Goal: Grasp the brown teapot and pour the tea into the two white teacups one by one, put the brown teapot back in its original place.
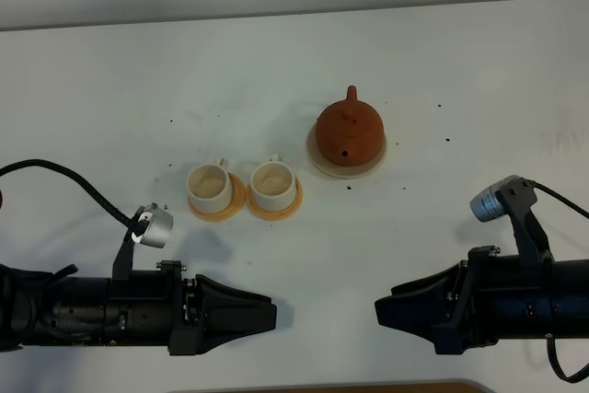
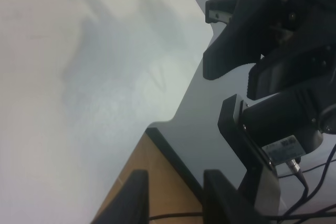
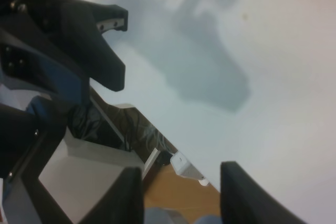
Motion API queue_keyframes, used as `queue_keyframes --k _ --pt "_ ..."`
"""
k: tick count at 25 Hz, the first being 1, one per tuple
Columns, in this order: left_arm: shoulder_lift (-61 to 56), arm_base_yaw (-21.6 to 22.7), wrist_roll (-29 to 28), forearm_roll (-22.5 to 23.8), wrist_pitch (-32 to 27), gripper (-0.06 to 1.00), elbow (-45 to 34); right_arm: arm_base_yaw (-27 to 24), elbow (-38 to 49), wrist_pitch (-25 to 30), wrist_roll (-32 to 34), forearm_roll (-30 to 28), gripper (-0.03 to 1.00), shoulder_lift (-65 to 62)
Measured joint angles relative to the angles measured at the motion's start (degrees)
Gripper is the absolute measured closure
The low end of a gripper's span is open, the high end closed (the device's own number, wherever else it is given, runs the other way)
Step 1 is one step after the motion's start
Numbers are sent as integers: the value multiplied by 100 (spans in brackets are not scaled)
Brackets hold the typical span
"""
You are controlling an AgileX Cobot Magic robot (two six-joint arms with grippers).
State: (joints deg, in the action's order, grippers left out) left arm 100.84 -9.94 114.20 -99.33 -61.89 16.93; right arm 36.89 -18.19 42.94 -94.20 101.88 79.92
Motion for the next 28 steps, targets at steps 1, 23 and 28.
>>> queue_keyframes --k 1,23,28 --pt "0 0 0 0 -1 65 0 0 0 0 0 0 59 0" --pt "0 0 -18 -19 -153 65 0 0 0 0 0 0 59 0" --pt "5 0 -47 -20 -190 65 151 0 0 0 0 0 59 0"
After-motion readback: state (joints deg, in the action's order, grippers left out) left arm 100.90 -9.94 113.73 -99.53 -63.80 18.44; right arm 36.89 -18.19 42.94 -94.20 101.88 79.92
